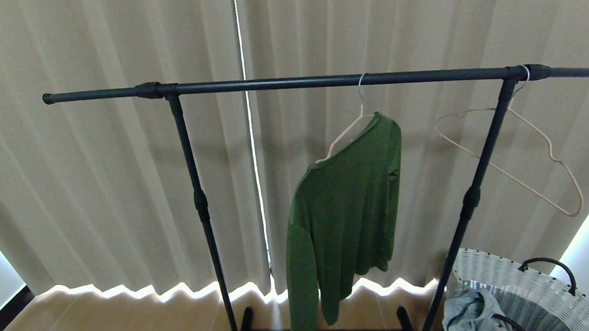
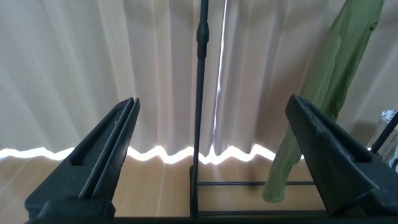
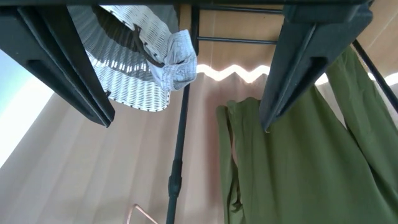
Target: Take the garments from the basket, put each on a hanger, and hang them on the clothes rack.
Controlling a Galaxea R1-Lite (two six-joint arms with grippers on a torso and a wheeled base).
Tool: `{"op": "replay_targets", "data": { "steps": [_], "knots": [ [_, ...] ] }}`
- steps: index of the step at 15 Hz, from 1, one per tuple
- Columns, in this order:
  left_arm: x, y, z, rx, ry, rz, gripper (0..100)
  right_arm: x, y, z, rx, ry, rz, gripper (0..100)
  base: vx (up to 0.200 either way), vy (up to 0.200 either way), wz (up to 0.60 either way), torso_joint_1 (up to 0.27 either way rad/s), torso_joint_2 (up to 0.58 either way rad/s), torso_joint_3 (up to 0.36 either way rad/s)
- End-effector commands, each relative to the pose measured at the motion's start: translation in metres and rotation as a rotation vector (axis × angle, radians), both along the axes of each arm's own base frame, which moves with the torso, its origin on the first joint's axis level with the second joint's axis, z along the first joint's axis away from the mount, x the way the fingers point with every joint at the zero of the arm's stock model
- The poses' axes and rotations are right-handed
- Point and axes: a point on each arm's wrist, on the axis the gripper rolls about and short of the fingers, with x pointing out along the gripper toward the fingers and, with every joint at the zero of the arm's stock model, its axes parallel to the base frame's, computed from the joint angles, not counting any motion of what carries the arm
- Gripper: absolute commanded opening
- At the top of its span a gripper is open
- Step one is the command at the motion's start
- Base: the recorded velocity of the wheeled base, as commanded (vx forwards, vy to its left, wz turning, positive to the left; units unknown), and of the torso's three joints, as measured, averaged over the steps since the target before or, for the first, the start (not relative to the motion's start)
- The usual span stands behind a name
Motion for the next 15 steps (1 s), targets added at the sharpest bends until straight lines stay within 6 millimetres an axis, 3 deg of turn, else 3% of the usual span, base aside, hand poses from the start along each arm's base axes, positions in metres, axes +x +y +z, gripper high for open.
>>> {"op": "replay_targets", "data": {
  "steps": [1, 15],
  "knots": [
    [0.0000, 0.0000, 0.0001, 0.000, -0.001, 0.001, 100, 0.0000, 0.0000, -0.0001, -0.010, 0.000, 0.001, 100, 0.000, 0.000, 0.00, 0.000, 0.00, 0.000],
    [0.0000, 0.0000, 0.0001, 0.000, -0.001, 0.001, 100, 0.0000, 0.0001, -0.0002, -0.031, 0.003, 0.004, 100, 0.000, 0.000, 0.00, 0.000, 0.00, 0.000]
  ]
}}
